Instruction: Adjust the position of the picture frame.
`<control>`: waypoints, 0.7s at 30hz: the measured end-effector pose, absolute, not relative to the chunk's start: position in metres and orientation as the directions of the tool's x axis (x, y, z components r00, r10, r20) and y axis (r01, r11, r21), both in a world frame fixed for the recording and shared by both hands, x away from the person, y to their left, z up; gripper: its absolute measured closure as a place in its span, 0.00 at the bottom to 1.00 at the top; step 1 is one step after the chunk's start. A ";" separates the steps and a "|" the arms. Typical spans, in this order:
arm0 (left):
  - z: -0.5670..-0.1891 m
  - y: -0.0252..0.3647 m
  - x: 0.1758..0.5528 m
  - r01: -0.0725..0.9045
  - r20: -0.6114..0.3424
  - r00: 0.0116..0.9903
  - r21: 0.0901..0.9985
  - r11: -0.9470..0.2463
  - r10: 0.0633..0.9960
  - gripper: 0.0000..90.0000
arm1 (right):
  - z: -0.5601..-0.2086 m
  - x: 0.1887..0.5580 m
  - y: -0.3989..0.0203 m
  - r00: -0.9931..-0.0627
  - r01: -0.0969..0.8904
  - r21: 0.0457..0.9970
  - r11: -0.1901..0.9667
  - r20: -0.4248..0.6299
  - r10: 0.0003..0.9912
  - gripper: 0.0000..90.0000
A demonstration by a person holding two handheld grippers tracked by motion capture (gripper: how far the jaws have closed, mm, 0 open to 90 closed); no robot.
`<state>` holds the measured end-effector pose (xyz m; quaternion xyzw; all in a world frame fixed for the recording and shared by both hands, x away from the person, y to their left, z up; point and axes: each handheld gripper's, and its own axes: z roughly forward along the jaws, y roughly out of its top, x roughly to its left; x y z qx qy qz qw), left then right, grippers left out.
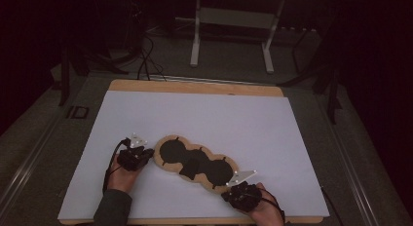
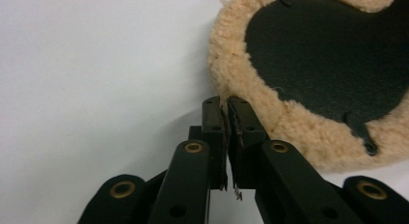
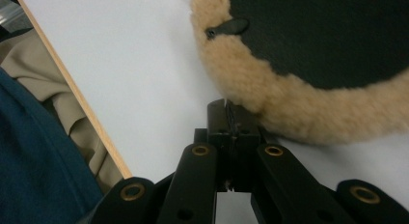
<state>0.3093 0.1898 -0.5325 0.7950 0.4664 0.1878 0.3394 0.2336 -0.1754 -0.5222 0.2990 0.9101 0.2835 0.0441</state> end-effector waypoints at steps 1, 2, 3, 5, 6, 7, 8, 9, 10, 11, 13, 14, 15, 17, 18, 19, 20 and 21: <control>-0.533 0.190 0.310 0.616 -0.020 0.490 0.716 -0.330 0.872 0.96 | -0.522 0.235 -0.175 -0.818 0.517 0.547 0.658 0.091 0.567 1.00; -0.534 0.190 0.312 0.618 -0.022 0.488 0.714 -0.328 0.872 0.96 | -0.522 0.235 -0.175 -0.818 0.517 0.547 0.658 0.091 0.567 1.00; -0.535 0.190 0.312 0.622 -0.024 0.490 0.710 -0.330 0.872 0.96 | -0.523 0.235 -0.175 -0.816 0.523 0.547 0.653 0.100 0.570 1.00; -0.535 0.188 0.312 0.621 -0.020 0.493 0.709 -0.335 0.870 0.98 | -0.522 0.236 -0.177 -0.811 0.530 0.544 0.651 0.101 0.576 1.00; -0.535 0.187 0.312 0.619 -0.015 0.497 0.707 -0.342 0.868 0.99 | -0.522 0.236 -0.177 -0.811 0.530 0.544 0.650 0.100 0.577 1.00; -0.535 0.186 0.312 0.619 -0.011 0.498 0.704 -0.347 0.867 0.99 | -0.522 0.236 -0.178 -0.808 0.534 0.543 0.648 0.105 0.579 1.00; -0.535 0.186 0.311 0.620 -0.011 0.498 0.704 -0.347 0.867 1.00 | -0.522 0.237 -0.179 -0.808 0.536 0.545 0.645 0.107 0.580 1.00; -0.535 0.186 0.311 0.624 -0.019 0.498 0.702 -0.343 0.867 1.00 | -0.522 0.238 -0.180 -0.803 0.538 0.546 0.642 0.103 0.587 1.00; -0.535 0.186 0.311 0.624 -0.019 0.498 0.702 -0.343 0.867 1.00 | -0.522 0.238 -0.180 -0.803 0.538 0.546 0.642 0.103 0.587 1.00; -0.535 0.186 0.311 0.625 -0.024 0.499 0.702 -0.341 0.866 1.00 | -0.522 0.239 -0.181 -0.800 0.542 0.545 0.639 0.103 0.591 1.00; -0.534 0.186 0.310 0.627 -0.021 0.502 0.698 -0.347 0.865 1.00 | -0.522 0.239 -0.182 -0.794 0.550 0.545 0.633 0.106 0.598 1.00; -0.534 0.185 0.310 0.626 -0.019 0.503 0.697 -0.349 0.864 1.00 | -0.522 0.240 -0.183 -0.791 0.554 0.544 0.630 0.107 0.603 1.00; -0.534 0.185 0.310 0.627 -0.019 0.501 0.697 -0.348 0.865 1.00 | -0.522 0.241 -0.184 -0.789 0.555 0.545 0.629 0.106 0.605 1.00; -0.534 0.184 0.309 0.630 -0.020 0.501 0.694 -0.348 0.865 1.00 | -0.522 0.242 -0.185 -0.786 0.558 0.545 0.626 0.105 0.609 1.00; -0.534 0.184 0.308 0.631 -0.020 0.502 0.693 -0.350 0.865 1.00 | -0.522 0.242 -0.185 -0.782 0.561 0.545 0.623 0.103 0.615 1.00; -0.534 0.184 0.308 0.630 -0.019 0.503 0.692 -0.352 0.864 1.00 | -0.522 0.243 -0.186 -0.780 0.563 0.545 0.622 0.102 0.617 1.00; -0.534 0.183 0.307 0.632 -0.018 0.502 0.690 -0.353 0.864 1.00 | -0.522 0.244 -0.187 -0.775 0.567 0.546 0.616 0.101 0.624 1.00; -0.534 0.182 0.306 0.632 -0.015 0.504 0.688 -0.357 0.863 1.00 | -0.522 0.246 -0.189 -0.765 0.576 0.547 0.607 0.100 0.636 1.00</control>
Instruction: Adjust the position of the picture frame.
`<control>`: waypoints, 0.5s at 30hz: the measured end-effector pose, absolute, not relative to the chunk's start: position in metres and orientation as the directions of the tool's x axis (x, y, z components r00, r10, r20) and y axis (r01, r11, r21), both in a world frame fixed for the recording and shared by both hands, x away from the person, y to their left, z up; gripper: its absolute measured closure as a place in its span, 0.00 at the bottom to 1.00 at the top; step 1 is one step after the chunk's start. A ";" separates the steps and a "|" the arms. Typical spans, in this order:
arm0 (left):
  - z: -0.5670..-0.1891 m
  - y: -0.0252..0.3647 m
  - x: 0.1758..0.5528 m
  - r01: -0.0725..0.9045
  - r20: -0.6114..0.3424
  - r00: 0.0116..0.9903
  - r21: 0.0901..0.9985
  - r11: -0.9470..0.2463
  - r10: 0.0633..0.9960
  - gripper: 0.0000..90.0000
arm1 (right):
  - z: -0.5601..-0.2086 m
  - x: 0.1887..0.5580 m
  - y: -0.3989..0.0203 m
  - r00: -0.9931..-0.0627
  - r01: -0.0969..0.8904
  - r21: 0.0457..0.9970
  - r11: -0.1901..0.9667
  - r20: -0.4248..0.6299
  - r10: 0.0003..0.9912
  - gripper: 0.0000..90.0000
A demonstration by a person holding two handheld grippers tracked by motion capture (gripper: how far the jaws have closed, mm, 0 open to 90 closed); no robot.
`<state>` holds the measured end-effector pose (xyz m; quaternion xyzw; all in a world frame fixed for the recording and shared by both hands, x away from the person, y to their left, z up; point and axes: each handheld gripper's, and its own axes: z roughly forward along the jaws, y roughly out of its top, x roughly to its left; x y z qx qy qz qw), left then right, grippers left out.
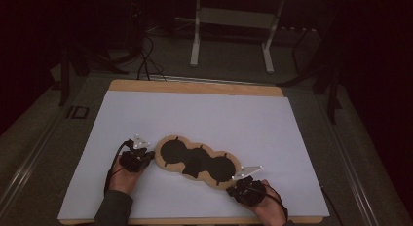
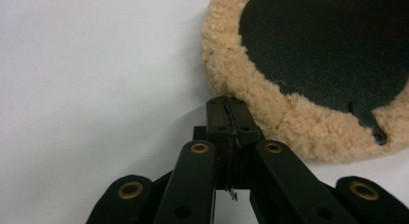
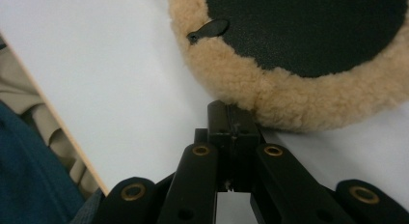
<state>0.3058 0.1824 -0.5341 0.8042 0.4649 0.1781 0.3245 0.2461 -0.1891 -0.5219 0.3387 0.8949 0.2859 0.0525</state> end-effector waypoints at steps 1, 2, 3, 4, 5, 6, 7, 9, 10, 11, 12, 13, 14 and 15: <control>-0.534 0.182 0.305 0.634 -0.018 0.505 0.686 -0.357 0.863 1.00 | -0.522 0.246 -0.189 -0.765 0.576 0.547 0.607 0.100 0.636 1.00; -0.534 0.182 0.304 0.634 -0.018 0.505 0.687 -0.356 0.863 1.00 | -0.522 0.247 -0.190 -0.764 0.577 0.548 0.606 0.099 0.638 1.00; -0.534 0.181 0.304 0.636 -0.018 0.505 0.684 -0.358 0.863 1.00 | -0.522 0.248 -0.191 -0.760 0.581 0.549 0.601 0.100 0.643 1.00; -0.533 0.180 0.302 0.638 -0.015 0.507 0.679 -0.363 0.862 1.00 | -0.522 0.250 -0.193 -0.751 0.587 0.550 0.594 0.096 0.653 1.00; -0.533 0.180 0.302 0.638 -0.015 0.507 0.679 -0.363 0.862 1.00 | -0.522 0.250 -0.193 -0.751 0.587 0.550 0.594 0.096 0.653 1.00; -0.532 0.179 0.302 0.636 -0.011 0.512 0.677 -0.370 0.859 1.00 | -0.522 0.252 -0.194 -0.744 0.593 0.548 0.590 0.093 0.661 1.00; -0.532 0.179 0.302 0.636 -0.011 0.512 0.677 -0.370 0.859 1.00 | -0.522 0.252 -0.194 -0.744 0.593 0.548 0.590 0.093 0.661 1.00; -0.532 0.180 0.302 0.638 -0.019 0.514 0.676 -0.368 0.857 1.00 | -0.522 0.253 -0.195 -0.741 0.593 0.549 0.588 0.088 0.665 1.00; -0.532 0.181 0.302 0.641 -0.027 0.516 0.675 -0.365 0.856 0.99 | -0.522 0.255 -0.195 -0.737 0.594 0.550 0.587 0.078 0.672 1.00; -0.532 0.181 0.302 0.641 -0.027 0.516 0.675 -0.365 0.856 0.99 | -0.522 0.255 -0.195 -0.737 0.594 0.550 0.587 0.078 0.672 1.00; -0.532 0.181 0.302 0.642 -0.029 0.516 0.675 -0.364 0.856 0.98 | -0.521 0.258 -0.196 -0.728 0.600 0.550 0.581 0.076 0.681 1.00; -0.532 0.181 0.302 0.644 -0.033 0.516 0.674 -0.363 0.856 0.98 | -0.521 0.258 -0.196 -0.728 0.600 0.550 0.581 0.076 0.681 1.00; -0.532 0.182 0.302 0.644 -0.036 0.516 0.675 -0.360 0.856 0.98 | -0.521 0.259 -0.196 -0.726 0.600 0.552 0.579 0.071 0.684 1.00; -0.532 0.182 0.303 0.645 -0.040 0.516 0.676 -0.357 0.856 0.97 | -0.521 0.260 -0.196 -0.722 0.604 0.552 0.575 0.074 0.688 1.00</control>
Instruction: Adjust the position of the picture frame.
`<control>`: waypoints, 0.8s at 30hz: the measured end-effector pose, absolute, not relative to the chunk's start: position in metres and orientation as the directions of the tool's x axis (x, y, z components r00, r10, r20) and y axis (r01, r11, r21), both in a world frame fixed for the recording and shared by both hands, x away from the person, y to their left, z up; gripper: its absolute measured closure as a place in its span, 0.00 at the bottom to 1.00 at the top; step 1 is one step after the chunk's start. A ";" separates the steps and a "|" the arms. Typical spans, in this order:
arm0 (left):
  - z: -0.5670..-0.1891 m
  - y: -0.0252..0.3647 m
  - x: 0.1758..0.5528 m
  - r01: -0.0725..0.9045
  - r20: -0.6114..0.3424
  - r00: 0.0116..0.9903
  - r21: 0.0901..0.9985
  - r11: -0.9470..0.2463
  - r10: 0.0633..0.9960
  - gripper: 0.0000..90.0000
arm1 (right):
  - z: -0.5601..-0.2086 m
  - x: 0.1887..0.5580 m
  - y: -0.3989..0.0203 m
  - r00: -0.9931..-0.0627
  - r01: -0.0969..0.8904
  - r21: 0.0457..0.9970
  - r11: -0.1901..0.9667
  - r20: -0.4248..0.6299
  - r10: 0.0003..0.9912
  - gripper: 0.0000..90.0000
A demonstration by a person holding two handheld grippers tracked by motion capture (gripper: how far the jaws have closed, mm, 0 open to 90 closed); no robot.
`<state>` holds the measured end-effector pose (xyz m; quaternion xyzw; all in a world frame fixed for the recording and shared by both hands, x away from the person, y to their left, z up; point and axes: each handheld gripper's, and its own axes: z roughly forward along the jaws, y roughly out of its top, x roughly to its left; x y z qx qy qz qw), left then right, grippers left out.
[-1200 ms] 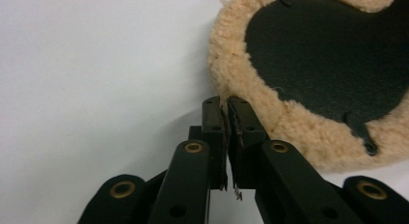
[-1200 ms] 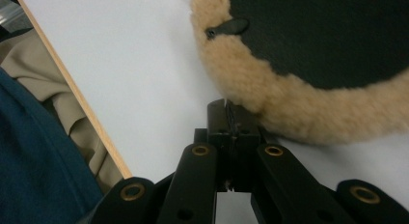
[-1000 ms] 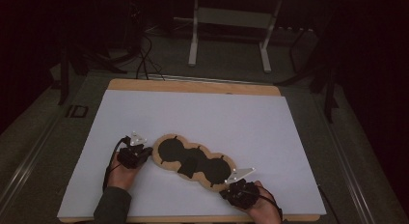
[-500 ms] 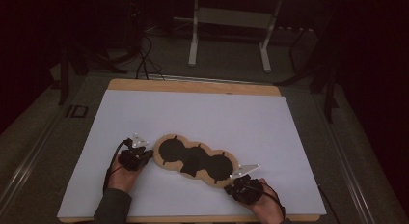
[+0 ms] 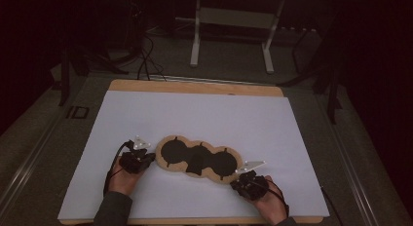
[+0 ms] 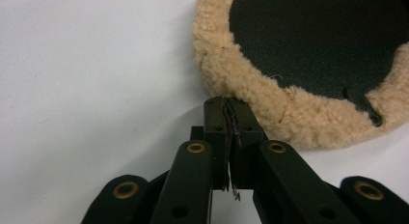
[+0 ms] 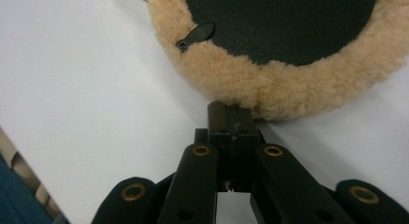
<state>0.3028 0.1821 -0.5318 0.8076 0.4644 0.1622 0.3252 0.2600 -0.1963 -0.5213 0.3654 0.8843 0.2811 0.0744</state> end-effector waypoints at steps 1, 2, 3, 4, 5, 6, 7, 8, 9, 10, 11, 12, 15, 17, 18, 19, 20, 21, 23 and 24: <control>-0.532 0.183 0.303 0.644 -0.040 0.518 0.676 -0.359 0.855 0.96 | -0.521 0.262 -0.197 -0.716 0.606 0.554 0.571 0.066 0.695 1.00; -0.532 0.183 0.303 0.646 -0.044 0.518 0.675 -0.356 0.855 0.96 | -0.521 0.262 -0.197 -0.716 0.606 0.554 0.571 0.066 0.695 1.00; -0.532 0.183 0.304 0.649 -0.049 0.517 0.673 -0.355 0.854 0.96 | -0.521 0.263 -0.197 -0.712 0.609 0.550 0.571 0.062 0.699 1.00; -0.532 0.183 0.304 0.648 -0.048 0.517 0.674 -0.354 0.855 0.96 | -0.521 0.263 -0.197 -0.712 0.609 0.550 0.571 0.062 0.699 1.00; -0.532 0.182 0.304 0.651 -0.046 0.516 0.670 -0.357 0.856 0.96 | -0.521 0.265 -0.197 -0.710 0.611 0.549 0.571 0.062 0.701 1.00; -0.532 0.182 0.305 0.655 -0.050 0.514 0.667 -0.354 0.856 0.96 | -0.521 0.265 -0.197 -0.710 0.611 0.549 0.571 0.062 0.701 1.00; -0.532 0.182 0.305 0.662 -0.059 0.513 0.663 -0.350 0.857 0.97 | -0.520 0.268 -0.198 -0.707 0.617 0.545 0.568 0.066 0.704 1.00; -0.532 0.181 0.306 0.666 -0.061 0.513 0.658 -0.351 0.856 0.97 | -0.520 0.268 -0.198 -0.707 0.617 0.545 0.568 0.066 0.704 1.00; -0.532 0.180 0.306 0.665 -0.041 0.524 0.644 -0.378 0.851 0.97 | -0.520 0.271 -0.200 -0.697 0.628 0.540 0.561 0.068 0.714 1.00; -0.532 0.180 0.306 0.665 -0.041 0.524 0.644 -0.378 0.851 0.96 | -0.520 0.271 -0.200 -0.697 0.628 0.540 0.561 0.068 0.714 1.00; -0.531 0.179 0.306 0.661 -0.035 0.529 0.644 -0.386 0.848 0.96 | -0.520 0.273 -0.200 -0.694 0.630 0.539 0.559 0.066 0.717 1.00; -0.531 0.179 0.306 0.660 -0.032 0.531 0.642 -0.390 0.847 0.96 | -0.520 0.275 -0.201 -0.691 0.632 0.538 0.558 0.065 0.720 1.00; -0.532 0.181 0.304 0.663 -0.046 0.520 0.651 -0.369 0.853 0.93 | -0.519 0.282 -0.203 -0.684 0.642 0.530 0.555 0.068 0.727 1.00; -0.533 0.181 0.303 0.663 -0.045 0.515 0.654 -0.364 0.856 0.93 | -0.518 0.284 -0.204 -0.681 0.643 0.528 0.555 0.063 0.729 1.00; -0.533 0.180 0.302 0.663 -0.043 0.512 0.655 -0.363 0.858 0.92 | -0.518 0.286 -0.205 -0.677 0.645 0.526 0.554 0.057 0.734 1.00; -0.532 0.180 0.302 0.661 -0.035 0.515 0.652 -0.371 0.856 0.92 | -0.518 0.288 -0.205 -0.675 0.646 0.527 0.552 0.056 0.736 1.00; -0.532 0.179 0.301 0.662 -0.034 0.513 0.652 -0.371 0.857 0.92 | -0.518 0.290 -0.206 -0.674 0.647 0.527 0.550 0.058 0.737 1.00; -0.532 0.178 0.299 0.664 -0.032 0.514 0.647 -0.375 0.857 0.91 | -0.518 0.294 -0.208 -0.667 0.652 0.529 0.543 0.060 0.742 1.00; -0.532 0.178 0.298 0.663 -0.027 0.518 0.645 -0.381 0.855 0.90 | -0.518 0.296 -0.209 -0.669 0.651 0.529 0.544 0.061 0.741 1.00; -0.531 0.178 0.297 0.664 -0.030 0.518 0.644 -0.380 0.855 0.89 | -0.518 0.298 -0.209 -0.668 0.652 0.528 0.544 0.062 0.741 1.00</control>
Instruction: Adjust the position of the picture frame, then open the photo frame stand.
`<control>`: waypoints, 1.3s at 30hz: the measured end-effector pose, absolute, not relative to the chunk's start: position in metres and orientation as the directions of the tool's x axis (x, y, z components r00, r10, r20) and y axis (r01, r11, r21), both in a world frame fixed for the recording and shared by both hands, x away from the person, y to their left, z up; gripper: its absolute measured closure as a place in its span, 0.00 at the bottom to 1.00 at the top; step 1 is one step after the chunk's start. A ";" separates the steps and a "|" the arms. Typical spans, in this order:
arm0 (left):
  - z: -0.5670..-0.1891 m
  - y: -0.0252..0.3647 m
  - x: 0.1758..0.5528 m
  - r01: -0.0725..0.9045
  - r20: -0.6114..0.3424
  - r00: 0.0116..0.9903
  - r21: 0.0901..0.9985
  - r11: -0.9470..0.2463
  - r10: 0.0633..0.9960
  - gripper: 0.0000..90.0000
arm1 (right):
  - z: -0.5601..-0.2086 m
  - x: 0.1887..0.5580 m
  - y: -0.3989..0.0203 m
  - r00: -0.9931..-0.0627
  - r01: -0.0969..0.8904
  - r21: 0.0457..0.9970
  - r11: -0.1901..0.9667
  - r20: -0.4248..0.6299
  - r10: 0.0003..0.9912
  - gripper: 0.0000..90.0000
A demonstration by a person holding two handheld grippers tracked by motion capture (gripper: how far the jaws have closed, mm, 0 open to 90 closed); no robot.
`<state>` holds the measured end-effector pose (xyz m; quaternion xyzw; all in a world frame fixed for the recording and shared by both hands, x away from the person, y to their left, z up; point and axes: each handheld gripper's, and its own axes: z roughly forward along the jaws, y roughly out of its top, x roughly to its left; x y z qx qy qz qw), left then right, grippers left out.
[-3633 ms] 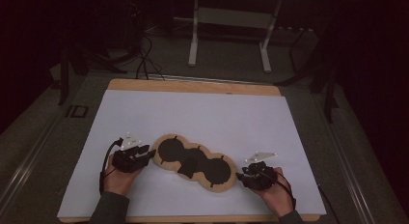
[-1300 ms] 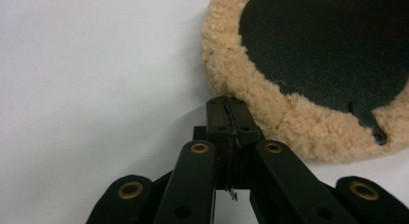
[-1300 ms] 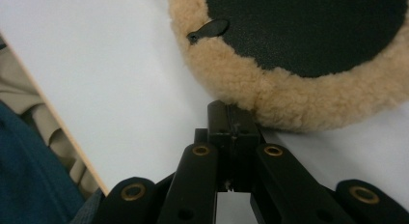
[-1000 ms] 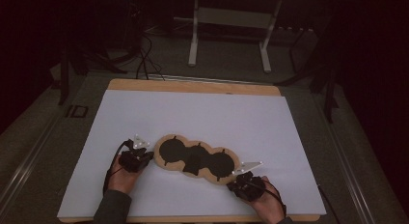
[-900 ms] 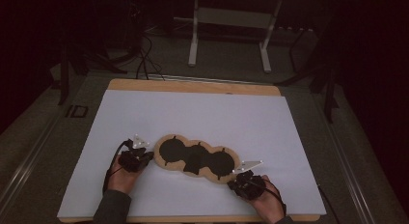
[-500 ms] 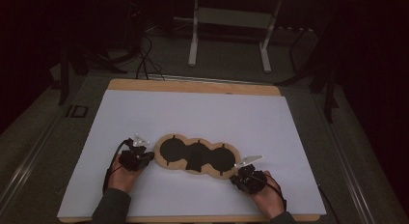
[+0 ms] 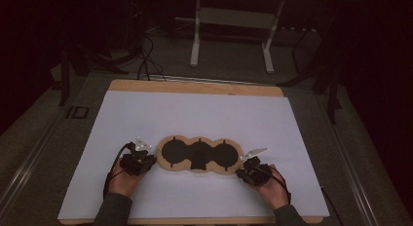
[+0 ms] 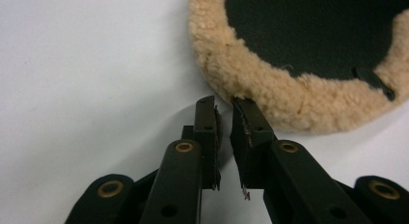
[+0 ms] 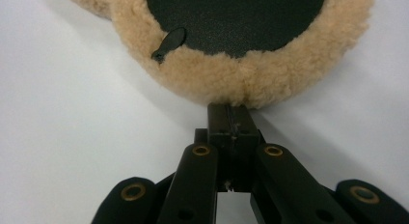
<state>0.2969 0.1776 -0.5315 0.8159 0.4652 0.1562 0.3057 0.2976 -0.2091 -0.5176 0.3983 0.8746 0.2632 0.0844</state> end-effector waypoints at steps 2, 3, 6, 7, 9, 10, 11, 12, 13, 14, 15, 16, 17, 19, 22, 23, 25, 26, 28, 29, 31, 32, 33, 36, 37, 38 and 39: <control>-0.532 0.178 0.295 0.670 -0.047 0.513 0.646 -0.366 0.857 0.89 | -0.518 0.300 -0.210 -0.665 0.653 0.532 0.540 0.061 0.744 1.00; -0.532 0.178 0.295 0.672 -0.051 0.514 0.645 -0.365 0.856 0.88 | -0.518 0.301 -0.210 -0.660 0.656 0.534 0.534 0.062 0.749 1.00; -0.532 0.178 0.294 0.673 -0.056 0.510 0.648 -0.357 0.858 0.88 | -0.519 0.304 -0.211 -0.651 0.657 0.546 0.521 0.062 0.757 1.00; -0.532 0.177 0.293 0.673 -0.058 0.509 0.648 -0.355 0.859 0.88 | -0.520 0.304 -0.212 -0.644 0.658 0.552 0.512 0.061 0.762 1.00; -0.532 0.177 0.293 0.673 -0.057 0.508 0.649 -0.355 0.859 0.90 | -0.520 0.305 -0.212 -0.642 0.657 0.557 0.507 0.061 0.765 1.00; -0.533 0.176 0.293 0.668 -0.053 0.513 0.652 -0.360 0.857 0.90 | -0.520 0.305 -0.212 -0.642 0.657 0.557 0.507 0.061 0.765 1.00; -0.532 0.175 0.292 0.663 -0.045 0.519 0.652 -0.368 0.854 0.92 | -0.521 0.305 -0.212 -0.643 0.655 0.559 0.509 0.060 0.763 1.00; -0.532 0.174 0.293 0.663 -0.045 0.520 0.651 -0.369 0.853 0.93 | -0.521 0.304 -0.213 -0.646 0.650 0.563 0.510 0.056 0.761 1.00; -0.532 0.174 0.294 0.662 -0.048 0.523 0.652 -0.370 0.851 0.95 | -0.522 0.304 -0.213 -0.650 0.644 0.570 0.510 0.055 0.758 1.00; -0.532 0.174 0.294 0.662 -0.048 0.523 0.652 -0.370 0.851 0.95 | -0.522 0.304 -0.213 -0.650 0.644 0.570 0.510 0.055 0.758 1.00; -0.533 0.174 0.296 0.658 -0.044 0.524 0.655 -0.372 0.851 0.95 | -0.522 0.303 -0.214 -0.650 0.642 0.575 0.507 0.059 0.757 1.00; -0.533 0.174 0.296 0.658 -0.044 0.524 0.655 -0.372 0.851 0.95 | -0.522 0.303 -0.214 -0.650 0.642 0.575 0.507 0.059 0.757 1.00; -0.533 0.174 0.296 0.658 -0.044 0.524 0.655 -0.372 0.851 0.95 | -0.522 0.303 -0.214 -0.651 0.642 0.575 0.507 0.060 0.757 1.00; -0.533 0.173 0.298 0.655 -0.037 0.526 0.655 -0.377 0.850 0.95 | -0.522 0.303 -0.214 -0.655 0.640 0.576 0.509 0.063 0.753 1.00; -0.532 0.174 0.298 0.660 -0.038 0.522 0.651 -0.375 0.852 0.94 | -0.522 0.302 -0.214 -0.659 0.639 0.577 0.508 0.070 0.749 0.99; -0.532 0.175 0.298 0.662 -0.039 0.522 0.648 -0.375 0.852 0.93 | -0.522 0.302 -0.215 -0.659 0.639 0.578 0.507 0.072 0.749 0.98; -0.532 0.177 0.298 0.666 -0.051 0.520 0.649 -0.367 0.853 0.91 | -0.523 0.302 -0.215 -0.658 0.641 0.581 0.502 0.080 0.748 0.98; -0.532 0.177 0.298 0.668 -0.055 0.518 0.649 -0.363 0.854 0.90 | -0.523 0.302 -0.216 -0.660 0.639 0.582 0.502 0.081 0.747 0.97; -0.531 0.179 0.298 0.669 -0.053 0.513 0.650 -0.360 0.857 0.89 | -0.523 0.301 -0.217 -0.660 0.639 0.586 0.498 0.085 0.747 0.95; -0.531 0.180 0.298 0.670 -0.053 0.509 0.651 -0.357 0.859 0.89 | -0.523 0.301 -0.217 -0.660 0.640 0.586 0.497 0.089 0.746 0.94; -0.529 0.181 0.297 0.665 -0.051 0.502 0.661 -0.348 0.863 0.88 | -0.523 0.301 -0.219 -0.657 0.642 0.588 0.492 0.092 0.748 0.94; -0.528 0.182 0.296 0.664 -0.051 0.498 0.664 -0.343 0.866 0.88 | -0.523 0.300 -0.220 -0.657 0.641 0.591 0.490 0.093 0.748 0.93; -0.527 0.183 0.296 0.662 -0.056 0.494 0.671 -0.334 0.868 0.88 | -0.522 0.300 -0.220 -0.656 0.643 0.590 0.488 0.095 0.749 0.92; -0.526 0.184 0.295 0.662 -0.067 0.489 0.678 -0.320 0.870 0.86 | -0.521 0.299 -0.223 -0.656 0.641 0.601 0.477 0.106 0.747 0.90; -0.526 0.184 0.295 0.661 -0.067 0.486 0.680 -0.317 0.871 0.85 | -0.520 0.299 -0.225 -0.656 0.640 0.603 0.476 0.108 0.747 0.89; -0.525 0.184 0.295 0.658 -0.066 0.485 0.684 -0.315 0.872 0.85 | -0.520 0.299 -0.226 -0.655 0.640 0.607 0.471 0.112 0.747 0.89; -0.524 0.185 0.294 0.654 -0.066 0.485 0.689 -0.311 0.872 0.84 | -0.519 0.299 -0.227 -0.655 0.640 0.608 0.470 0.112 0.747 0.88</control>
